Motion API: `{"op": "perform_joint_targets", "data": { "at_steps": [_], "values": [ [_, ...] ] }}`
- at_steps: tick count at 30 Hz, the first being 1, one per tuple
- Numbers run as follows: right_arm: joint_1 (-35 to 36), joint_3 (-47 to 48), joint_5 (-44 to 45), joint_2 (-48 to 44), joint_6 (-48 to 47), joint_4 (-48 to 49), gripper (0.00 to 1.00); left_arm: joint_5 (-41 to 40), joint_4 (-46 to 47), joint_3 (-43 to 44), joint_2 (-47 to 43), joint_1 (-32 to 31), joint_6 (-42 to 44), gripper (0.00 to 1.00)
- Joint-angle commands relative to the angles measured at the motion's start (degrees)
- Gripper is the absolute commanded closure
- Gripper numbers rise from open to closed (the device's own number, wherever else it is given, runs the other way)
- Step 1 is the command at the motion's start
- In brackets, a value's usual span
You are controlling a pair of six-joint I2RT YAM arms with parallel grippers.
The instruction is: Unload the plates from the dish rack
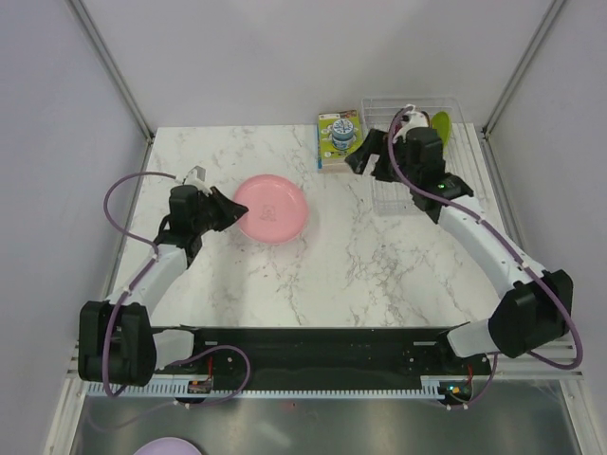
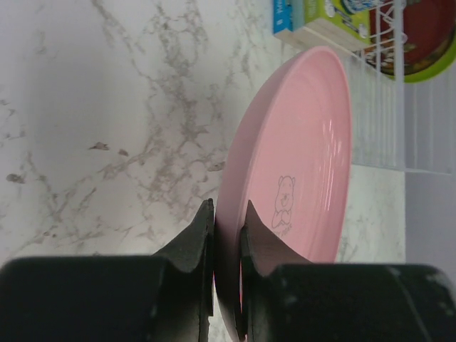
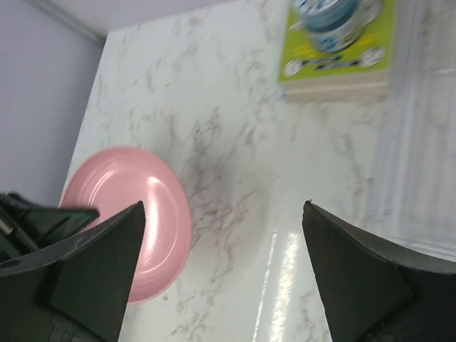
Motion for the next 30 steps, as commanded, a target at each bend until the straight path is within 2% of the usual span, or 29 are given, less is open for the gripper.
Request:
{"op": "perform_joint_targets", "data": {
  "at_steps": [1,5,8,13,16,17,20,24,27,30],
  "values": [
    [-7.1,7.8,10.1,-4.1,-10.4,-10.5,0.02,-9.9,-4.5,3.1,3.8,0.2,5.0,0.98],
    [-9.3,13.1,16.9,-2.3,-15.1,-14.2,0.02,-17.4,-7.9,4.1,9.0,0.2,5.3,0.98],
    [-10.8,15.8,21.5,0.7,-17.3,-15.9,0.02,-19.6,-8.8,5.1,12.8,0.2,6.6,0.98],
    [-13.2,20.1,23.2,6.9,-17.2,-17.8,0.02,-24.5,-10.4,7.4,17.5,0.2,9.3,0.95],
    [-14.5,22.8,25.1,10.9,-17.9,-18.0,0.02,-26.1,-14.2,10.1,20.8,0.2,9.4,0.74],
    [-14.9,24.4,25.4,13.2,-18.1,-18.1,0.02,-26.6,-15.3,11.0,21.4,0.2,9.6,0.62],
    [-16.4,28.7,25.8,18.2,-18.3,-18.8,0.02,-27.7,-18.1,12.1,21.6,0.2,9.6,0.4],
    [-17.5,35.0,26.3,25.7,-19.8,-19.0,0.02,-28.5,-19.4,12.1,19.7,0.2,9.2,0.33],
    [-17.6,41.2,25.7,32.1,-21.1,-19.4,0.04,-29.4,-21.2,12.2,18.4,0.2,8.5,0.21],
    [-17.6,47.6,24.8,38.1,-22.3,-20.2,0.1,-31.3,-21.6,11.4,15.2,0.2,7.9,0.2]
  ]
}}
